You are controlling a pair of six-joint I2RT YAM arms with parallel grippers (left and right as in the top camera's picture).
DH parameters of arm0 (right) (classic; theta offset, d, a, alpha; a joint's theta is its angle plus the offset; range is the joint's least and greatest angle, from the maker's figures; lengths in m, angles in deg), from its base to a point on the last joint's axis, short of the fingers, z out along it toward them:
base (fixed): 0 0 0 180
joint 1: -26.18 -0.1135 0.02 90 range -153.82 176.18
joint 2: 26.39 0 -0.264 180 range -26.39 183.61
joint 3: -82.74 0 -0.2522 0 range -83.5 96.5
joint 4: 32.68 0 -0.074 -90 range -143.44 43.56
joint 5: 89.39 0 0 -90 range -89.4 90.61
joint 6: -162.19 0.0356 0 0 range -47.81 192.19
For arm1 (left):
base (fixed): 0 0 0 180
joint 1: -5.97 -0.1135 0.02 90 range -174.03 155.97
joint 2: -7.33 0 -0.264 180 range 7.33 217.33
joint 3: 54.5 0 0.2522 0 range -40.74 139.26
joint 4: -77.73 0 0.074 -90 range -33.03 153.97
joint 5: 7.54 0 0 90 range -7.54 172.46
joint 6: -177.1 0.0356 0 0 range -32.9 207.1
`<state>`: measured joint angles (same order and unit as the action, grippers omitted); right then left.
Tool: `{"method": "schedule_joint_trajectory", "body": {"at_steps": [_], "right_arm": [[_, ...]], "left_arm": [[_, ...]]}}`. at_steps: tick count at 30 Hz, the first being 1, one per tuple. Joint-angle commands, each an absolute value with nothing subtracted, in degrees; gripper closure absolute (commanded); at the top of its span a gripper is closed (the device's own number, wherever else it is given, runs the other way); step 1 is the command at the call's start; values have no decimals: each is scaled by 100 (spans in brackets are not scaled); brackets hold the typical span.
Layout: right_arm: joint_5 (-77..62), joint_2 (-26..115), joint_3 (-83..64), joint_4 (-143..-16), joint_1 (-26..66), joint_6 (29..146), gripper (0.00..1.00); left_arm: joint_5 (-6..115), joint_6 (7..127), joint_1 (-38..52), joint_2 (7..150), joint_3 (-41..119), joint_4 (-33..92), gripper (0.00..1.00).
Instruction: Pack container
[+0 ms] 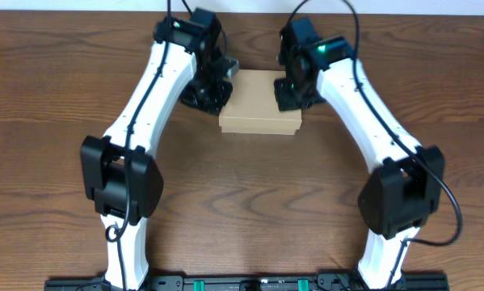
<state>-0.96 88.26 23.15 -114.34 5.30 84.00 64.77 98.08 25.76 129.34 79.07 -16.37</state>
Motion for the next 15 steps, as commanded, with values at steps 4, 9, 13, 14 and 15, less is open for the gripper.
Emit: {"method": "schedule_joint_trajectory", "body": {"at_steps": [4,9,13,14,15], "right_arm": [[422,7796,3447,-11581,840,8280,96],[728,7414,3799,-11716,1279,8282,91],[728,7084,3812,-11718,1756,8280,87],[728,7014,3812,-11714,1872,8280,83],[728,6938,3812,-11710,2009,8278,77]], "left_arm": [[7185,9867,2137,12163,8958,-2078,90],[7412,9821,1363,11470,9004,-2146,81],[7410,9821,633,11050,9004,-2144,64],[7410,9821,482,10983,9004,-2144,58],[7382,9812,344,10930,9004,-2148,53]]}}
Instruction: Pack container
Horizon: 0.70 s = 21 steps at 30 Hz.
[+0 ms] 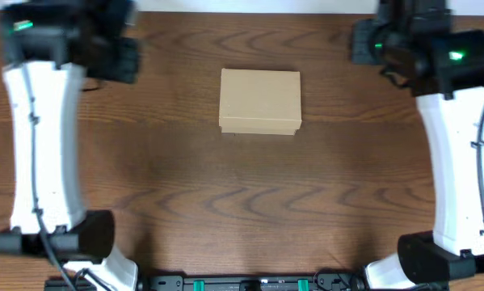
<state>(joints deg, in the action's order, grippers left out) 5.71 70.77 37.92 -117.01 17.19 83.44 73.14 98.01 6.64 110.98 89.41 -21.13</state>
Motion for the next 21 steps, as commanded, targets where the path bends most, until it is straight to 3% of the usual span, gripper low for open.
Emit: {"method": "schedule_joint_trajectory", "body": {"at_steps": [1,6,7,8,9,21], "right_arm": [[728,6876,3812,-11703,2130,8278,68],[724,6590,3812,-11635,2643,8116,21],[722,6542,3812,-11627,2700,8086,14],[722,6492,3812,-11624,2733,8081,7],[724,6457,3812,-11629,2739,8053,3],[724,6360,3810,-11869,2728,8024,1]], "left_arm": [[7369,9749,226,10878,9004,-2148,49],[7347,9622,-55,10768,9004,-2168,32],[7347,9622,-55,10768,9004,-2166,24],[7347,9624,-53,10771,9004,-2168,6],[7355,9624,-47,10771,9000,-2170,4],[7369,9627,-42,10771,8987,-2172,4]]}}
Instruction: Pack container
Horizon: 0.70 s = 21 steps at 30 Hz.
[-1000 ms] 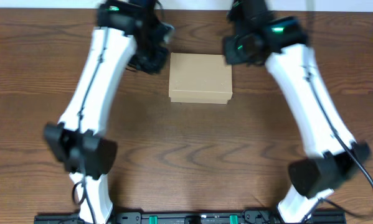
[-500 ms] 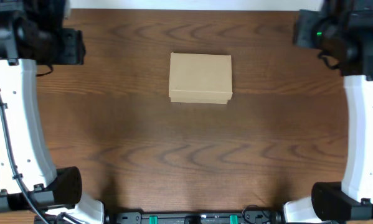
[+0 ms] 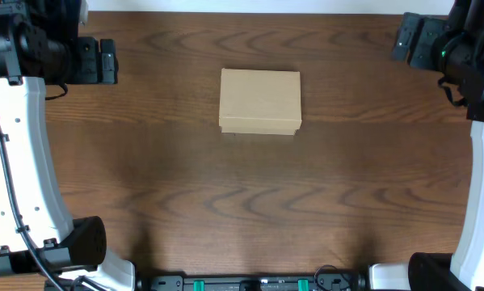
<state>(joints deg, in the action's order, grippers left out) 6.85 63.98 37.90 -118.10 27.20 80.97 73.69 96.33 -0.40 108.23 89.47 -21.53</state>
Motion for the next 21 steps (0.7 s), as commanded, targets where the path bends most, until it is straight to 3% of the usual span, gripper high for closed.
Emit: {"method": "schedule_joint_trajectory", "body": {"at_steps": [1,21], "right_arm": [[724,6360,3810,-11887,2728,8024,1],[724,6360,3810,-11961,2728,8024,1]], "left_arm": [[7371,9627,-42,10771,8987,-2175,4],[7369,9627,-42,10771,8987,-2170,4]]}}
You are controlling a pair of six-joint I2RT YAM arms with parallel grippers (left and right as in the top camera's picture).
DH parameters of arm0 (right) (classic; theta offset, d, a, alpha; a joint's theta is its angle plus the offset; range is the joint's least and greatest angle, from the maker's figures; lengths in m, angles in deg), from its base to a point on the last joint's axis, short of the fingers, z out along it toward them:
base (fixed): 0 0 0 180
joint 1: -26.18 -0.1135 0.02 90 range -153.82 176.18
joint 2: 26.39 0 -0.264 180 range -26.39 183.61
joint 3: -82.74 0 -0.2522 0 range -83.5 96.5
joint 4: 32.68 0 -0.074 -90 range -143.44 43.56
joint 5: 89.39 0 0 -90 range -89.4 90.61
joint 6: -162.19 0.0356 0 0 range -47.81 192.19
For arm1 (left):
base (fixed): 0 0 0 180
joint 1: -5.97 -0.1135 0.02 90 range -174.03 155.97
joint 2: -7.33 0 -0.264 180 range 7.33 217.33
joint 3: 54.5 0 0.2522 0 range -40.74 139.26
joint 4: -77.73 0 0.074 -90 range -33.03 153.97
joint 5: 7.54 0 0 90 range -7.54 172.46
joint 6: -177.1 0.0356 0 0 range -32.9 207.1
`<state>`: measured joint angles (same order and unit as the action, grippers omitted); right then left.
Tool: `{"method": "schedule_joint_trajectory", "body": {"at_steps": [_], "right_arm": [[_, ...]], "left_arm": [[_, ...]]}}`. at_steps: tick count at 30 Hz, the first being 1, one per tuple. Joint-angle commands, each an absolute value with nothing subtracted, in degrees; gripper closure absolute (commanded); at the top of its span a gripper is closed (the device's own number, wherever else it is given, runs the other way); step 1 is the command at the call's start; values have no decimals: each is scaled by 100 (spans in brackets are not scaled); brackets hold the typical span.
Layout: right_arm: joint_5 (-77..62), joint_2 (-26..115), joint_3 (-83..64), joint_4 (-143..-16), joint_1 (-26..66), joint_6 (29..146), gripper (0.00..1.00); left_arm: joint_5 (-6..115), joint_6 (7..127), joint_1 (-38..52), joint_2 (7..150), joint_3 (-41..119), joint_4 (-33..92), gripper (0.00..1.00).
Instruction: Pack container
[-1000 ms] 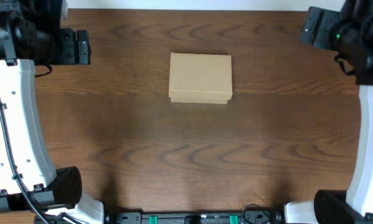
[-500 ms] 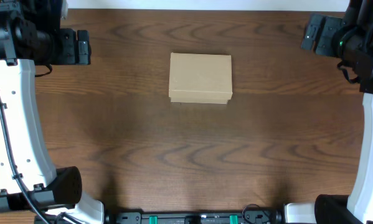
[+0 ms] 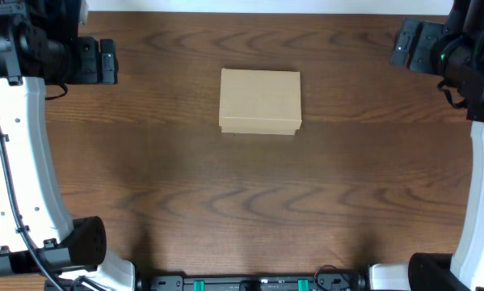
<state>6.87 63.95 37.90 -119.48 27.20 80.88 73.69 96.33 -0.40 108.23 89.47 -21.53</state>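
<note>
A closed tan cardboard box [image 3: 260, 100] with its lid on lies flat at the middle back of the wooden table [image 3: 242, 202]. My left gripper [image 3: 108, 61] hangs at the far left back, well away from the box. At the far right back my right gripper [image 3: 403, 44] is equally far from it. Neither holds anything that I can see, and the overhead view does not show how their jaws stand. What the box contains is hidden.
The white left arm [image 3: 23, 153] runs down the left edge and the white right arm [image 3: 476, 178] down the right edge. The arms' black base rail [image 3: 250, 284] lies along the front edge.
The right gripper has shifted very slightly left. The box and the left arm have not moved.
Both grippers were first at the closed box, one against its left end and one against its right end. Then both arms were pulled back toward the back corners, blurred. After that they stood at the table's sides, where they remain, and the box stayed put.
</note>
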Motion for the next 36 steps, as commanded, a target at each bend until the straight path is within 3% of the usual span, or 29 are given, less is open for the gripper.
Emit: {"method": "schedule_joint_trajectory", "body": {"at_steps": [1,17,23,36], "right_arm": [[724,6360,3810,-11961,2728,8024,1],[717,6330,3810,-12280,2726,8029,1],[295,5762,3489,-11871,2722,8031,1],[-137,2439,-782,-9478,2722,8243,1]], "left_arm": [[7369,9627,-42,10771,8987,-2170,4],[7369,9627,-42,10771,8987,-2172,4],[7369,9627,-42,10771,8987,-2172,4],[7369,9627,-42,10771,8987,-2170,4]]}}
